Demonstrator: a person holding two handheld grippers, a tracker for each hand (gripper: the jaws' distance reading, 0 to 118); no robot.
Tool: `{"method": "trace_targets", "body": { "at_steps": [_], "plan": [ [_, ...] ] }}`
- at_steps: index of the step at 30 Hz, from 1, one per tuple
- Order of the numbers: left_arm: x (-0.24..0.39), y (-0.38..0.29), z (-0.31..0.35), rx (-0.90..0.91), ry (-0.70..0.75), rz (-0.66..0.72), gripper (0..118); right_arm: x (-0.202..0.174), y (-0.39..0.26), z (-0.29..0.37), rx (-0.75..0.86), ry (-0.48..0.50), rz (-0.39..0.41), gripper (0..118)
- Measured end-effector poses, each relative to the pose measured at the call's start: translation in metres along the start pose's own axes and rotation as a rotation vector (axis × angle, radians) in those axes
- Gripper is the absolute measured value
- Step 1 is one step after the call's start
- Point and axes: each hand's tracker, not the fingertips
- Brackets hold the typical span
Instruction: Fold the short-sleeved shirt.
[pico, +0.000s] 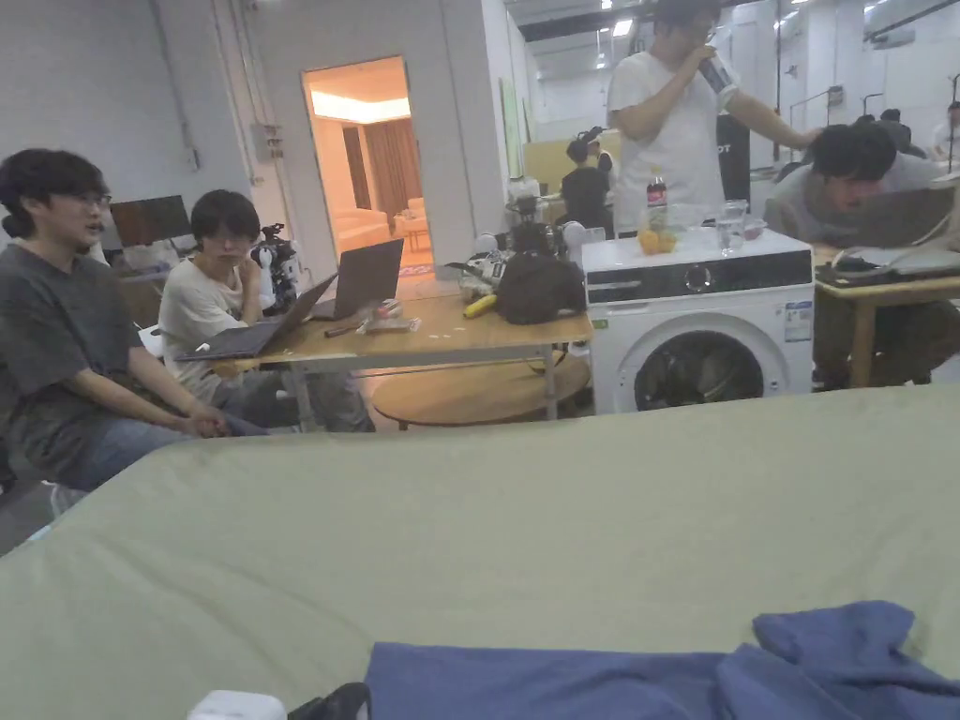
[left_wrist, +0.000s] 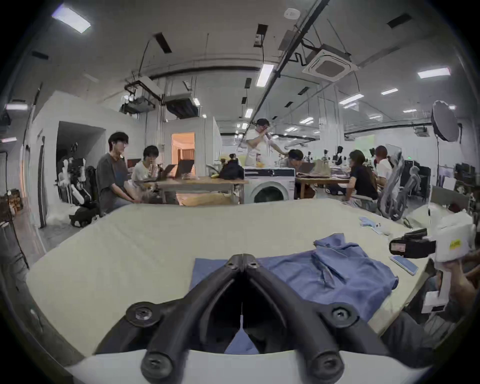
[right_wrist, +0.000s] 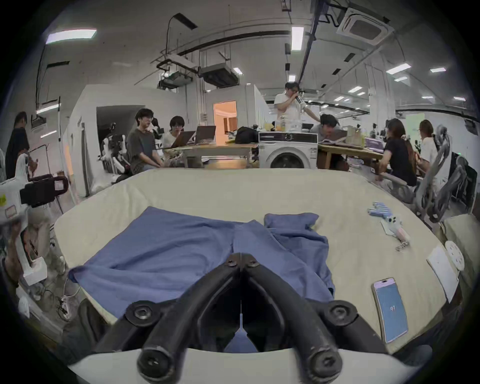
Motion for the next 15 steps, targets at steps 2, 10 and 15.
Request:
{"method": "trace_targets", "body": {
  "at_steps": [2,10,15],
  "plan": [
    [-0.016,0.01,-0.036,-0.122,-0.024,0.057,0,0.002,0.0,-0.001,0.002,0.01,-0.025,0],
    [-0.079,0.002,-0.237,-0.468,-0.005,0.071,63,0.033,-0.012,-0.012,-0.052,0.054,-0.159,0],
    [-0.112,-0.031,-0.327,-0.612,0.137,0.14,71,0.067,-0.029,-0.023,-0.141,-0.017,-0.18,0]
  ]
}}
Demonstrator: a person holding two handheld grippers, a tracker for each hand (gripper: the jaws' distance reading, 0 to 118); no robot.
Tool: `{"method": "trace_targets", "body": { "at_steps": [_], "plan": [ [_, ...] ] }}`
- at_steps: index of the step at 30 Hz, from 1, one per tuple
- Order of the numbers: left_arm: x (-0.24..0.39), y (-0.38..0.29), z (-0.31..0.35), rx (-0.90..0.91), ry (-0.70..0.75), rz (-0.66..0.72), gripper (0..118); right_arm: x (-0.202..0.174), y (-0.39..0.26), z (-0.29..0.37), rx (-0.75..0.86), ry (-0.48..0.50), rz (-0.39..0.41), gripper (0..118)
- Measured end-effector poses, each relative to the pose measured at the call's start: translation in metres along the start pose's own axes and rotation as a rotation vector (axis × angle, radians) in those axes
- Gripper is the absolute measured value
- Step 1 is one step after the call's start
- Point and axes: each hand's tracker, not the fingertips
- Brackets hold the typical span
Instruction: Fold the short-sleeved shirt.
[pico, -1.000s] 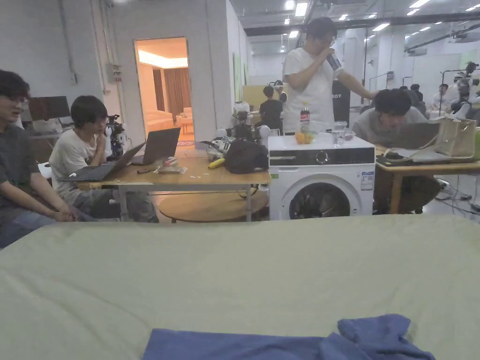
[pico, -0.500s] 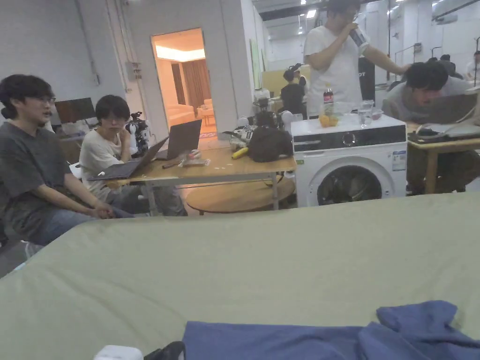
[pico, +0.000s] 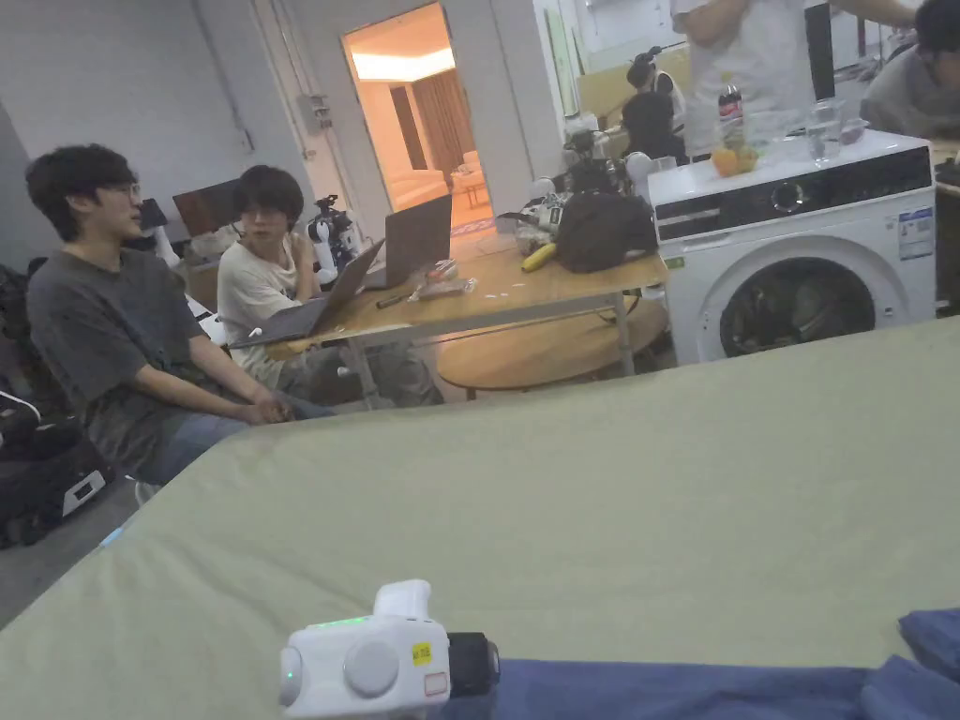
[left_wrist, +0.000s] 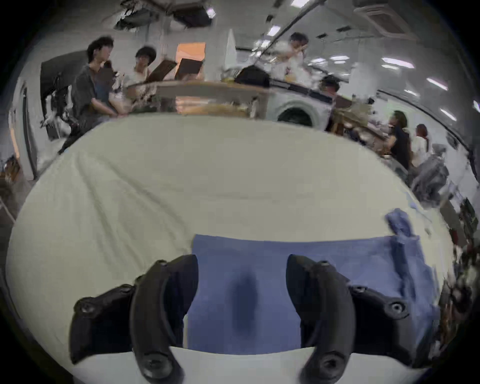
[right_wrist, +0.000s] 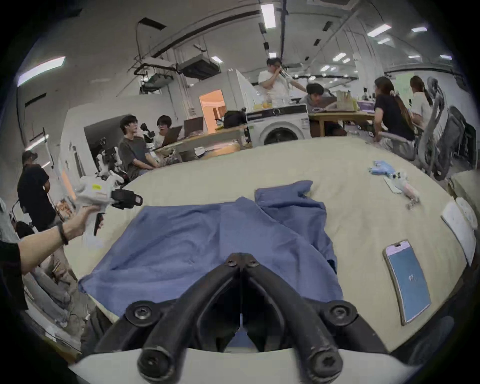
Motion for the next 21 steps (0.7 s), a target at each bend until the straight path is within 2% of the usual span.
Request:
{"method": "trace_targets", "body": {
  "at_steps": [2,3,4,5,6,8,10,12,13,14,16,18,21],
  "plan": [
    [-0.004,0.0,-0.019,-0.01,0.029,0.008,69,0.012,-0.001,-0.004,-0.028,-0.041,0.018,0],
    [-0.004,-0.001,-0.028,-0.036,0.082,0.016,54,0.017,-0.001,-0.007,-0.035,-0.051,0.011,0],
    [-0.003,-0.003,-0.038,-0.108,0.078,0.027,28,0.023,-0.001,-0.01,-0.051,-0.047,0.002,0],
    [0.0,-0.005,-0.032,-0.045,0.066,0.016,26,0.028,-0.002,-0.012,-0.065,-0.046,-0.006,0],
    [0.007,-0.005,-0.028,-0.018,0.083,-0.025,20,0.031,-0.001,-0.015,-0.08,-0.043,-0.015,0],
    [0.014,-0.006,-0.03,-0.056,0.076,-0.095,8,0.039,0.009,-0.026,-0.092,-0.027,-0.028,0],
    [0.016,-0.001,-0.037,-0.08,0.074,-0.088,6,0.048,0.036,-0.048,-0.075,-0.035,-0.046,4],
    [0.013,0.007,-0.041,-0.15,0.053,-0.064,5,0.065,0.071,-0.081,-0.077,-0.041,-0.057,47],
    [0.011,0.012,-0.042,-0.166,0.049,-0.057,5,0.071,0.084,-0.097,-0.133,-0.025,-0.063,57],
    [0.019,0.011,-0.037,-0.182,0.048,-0.054,5,0.08,0.096,-0.118,-0.154,-0.044,-0.048,56],
    [0.022,0.013,-0.038,-0.176,0.068,-0.078,5,0.093,0.11,-0.16,-0.197,-0.149,-0.02,56],
    [0.028,0.01,-0.035,-0.175,0.08,-0.106,5,0.105,0.114,-0.196,-0.278,-0.162,-0.057,56],
    [0.031,0.007,-0.032,-0.165,0.088,-0.119,5,0.108,0.099,-0.236,-0.433,-0.186,-0.052,55]
  ]
}}
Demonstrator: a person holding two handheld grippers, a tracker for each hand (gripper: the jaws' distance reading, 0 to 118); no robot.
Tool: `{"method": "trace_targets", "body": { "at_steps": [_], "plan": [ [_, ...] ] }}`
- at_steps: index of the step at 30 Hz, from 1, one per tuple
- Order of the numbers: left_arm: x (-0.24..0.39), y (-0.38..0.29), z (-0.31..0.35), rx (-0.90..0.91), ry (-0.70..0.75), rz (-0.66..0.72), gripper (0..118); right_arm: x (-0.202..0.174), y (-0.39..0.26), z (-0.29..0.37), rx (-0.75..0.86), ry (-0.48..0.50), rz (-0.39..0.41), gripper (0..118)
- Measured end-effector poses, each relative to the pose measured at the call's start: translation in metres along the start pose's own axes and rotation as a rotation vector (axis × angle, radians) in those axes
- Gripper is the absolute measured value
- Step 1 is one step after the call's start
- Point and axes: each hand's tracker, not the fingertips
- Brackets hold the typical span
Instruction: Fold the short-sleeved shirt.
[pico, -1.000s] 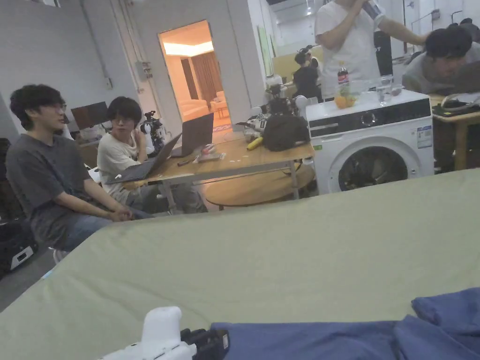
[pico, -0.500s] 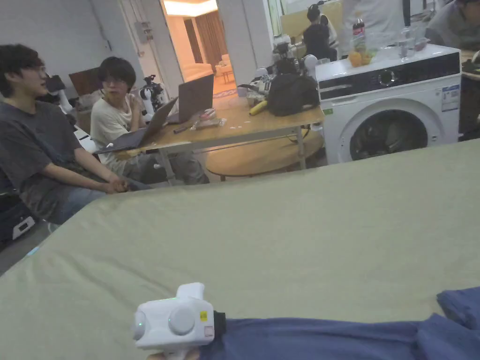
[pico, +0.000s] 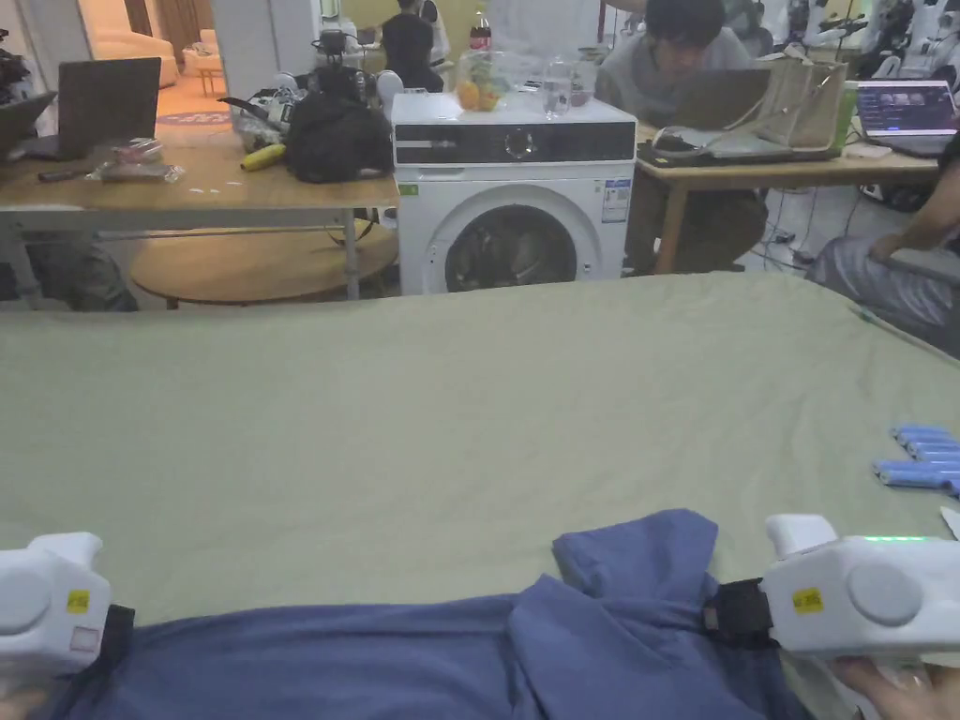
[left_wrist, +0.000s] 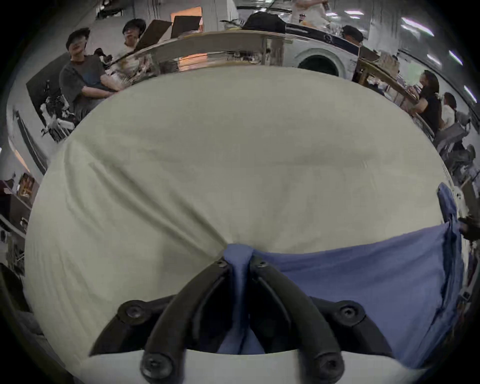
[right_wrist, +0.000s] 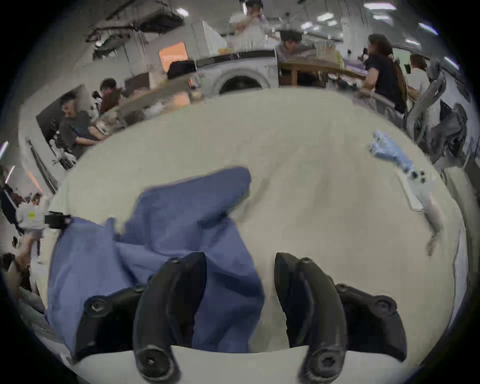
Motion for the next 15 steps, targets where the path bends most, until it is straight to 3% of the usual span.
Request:
{"method": "trace_targets", "body": {
  "at_steps": [2,3,4,5,7,9,11,13,15],
  "plan": [
    [-0.003,-0.001,0.001,0.004,-0.009,0.013,5,-0.015,-0.007,0.019,0.109,-0.065,0.073,50],
    [-0.002,-0.003,0.001,0.013,-0.01,0.024,5,-0.02,-0.009,0.024,0.109,-0.048,0.079,42],
    [-0.001,-0.006,0.003,0.032,-0.004,0.054,5,-0.022,-0.013,0.026,0.095,-0.026,0.069,11],
    [0.0,-0.009,0.006,0.059,0.013,0.103,4,-0.024,-0.012,0.027,0.089,-0.02,0.056,0],
    [-0.004,-0.013,0.031,0.13,-0.003,0.157,1,-0.023,-0.01,0.041,0.111,-0.004,0.017,0],
    [-0.015,-0.02,0.074,0.297,-0.087,0.202,0,-0.021,-0.008,0.077,0.232,0.013,0.011,0],
    [-0.018,-0.024,0.128,0.399,-0.109,0.141,0,-0.022,-0.006,0.124,0.321,0.073,0.046,0],
    [-0.024,-0.027,0.183,0.526,-0.157,0.12,0,-0.025,-0.003,0.168,0.391,0.081,0.054,0],
    [-0.031,-0.035,0.239,0.642,-0.184,0.118,0,-0.031,-0.002,0.209,0.472,0.065,0.113,0]
  ]
}}
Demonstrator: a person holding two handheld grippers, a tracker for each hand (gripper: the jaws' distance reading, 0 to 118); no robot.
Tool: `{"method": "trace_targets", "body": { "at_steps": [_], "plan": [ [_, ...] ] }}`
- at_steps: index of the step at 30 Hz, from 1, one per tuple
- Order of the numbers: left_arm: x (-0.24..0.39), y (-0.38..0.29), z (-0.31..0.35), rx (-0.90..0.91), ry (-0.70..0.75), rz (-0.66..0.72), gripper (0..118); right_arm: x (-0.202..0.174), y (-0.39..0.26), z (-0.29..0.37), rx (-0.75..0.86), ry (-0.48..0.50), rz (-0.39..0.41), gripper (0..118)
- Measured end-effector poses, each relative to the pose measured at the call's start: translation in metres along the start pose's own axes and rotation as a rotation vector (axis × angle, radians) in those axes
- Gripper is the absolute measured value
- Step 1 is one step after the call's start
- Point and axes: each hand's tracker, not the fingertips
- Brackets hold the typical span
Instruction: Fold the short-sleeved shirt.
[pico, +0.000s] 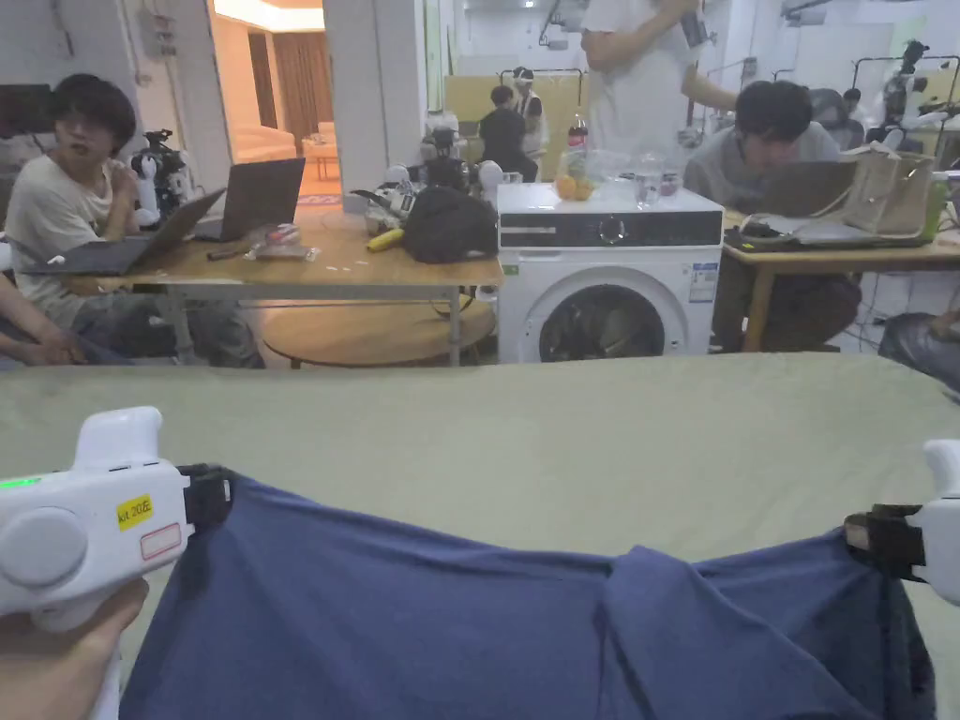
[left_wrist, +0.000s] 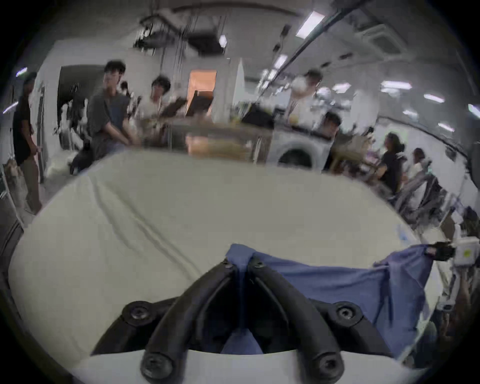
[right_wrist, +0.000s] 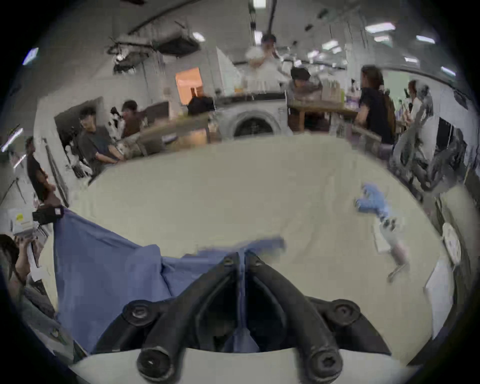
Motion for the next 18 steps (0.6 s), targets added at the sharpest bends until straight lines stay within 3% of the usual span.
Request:
{"method": "trace_targets", "body": {
  "at_steps": [5,8,18],
  "plan": [
    [0.007,0.054,0.095,0.199,0.014,-0.062,0,-0.015,0.046,0.077,0.161,0.011,0.053,0],
    [0.013,0.079,0.123,0.281,0.041,-0.075,0,-0.02,0.077,0.104,0.246,0.035,0.018,0],
    [0.014,0.179,0.102,0.377,0.141,-0.078,0,-0.048,0.217,0.096,0.338,0.016,0.007,0]
  ]
}}
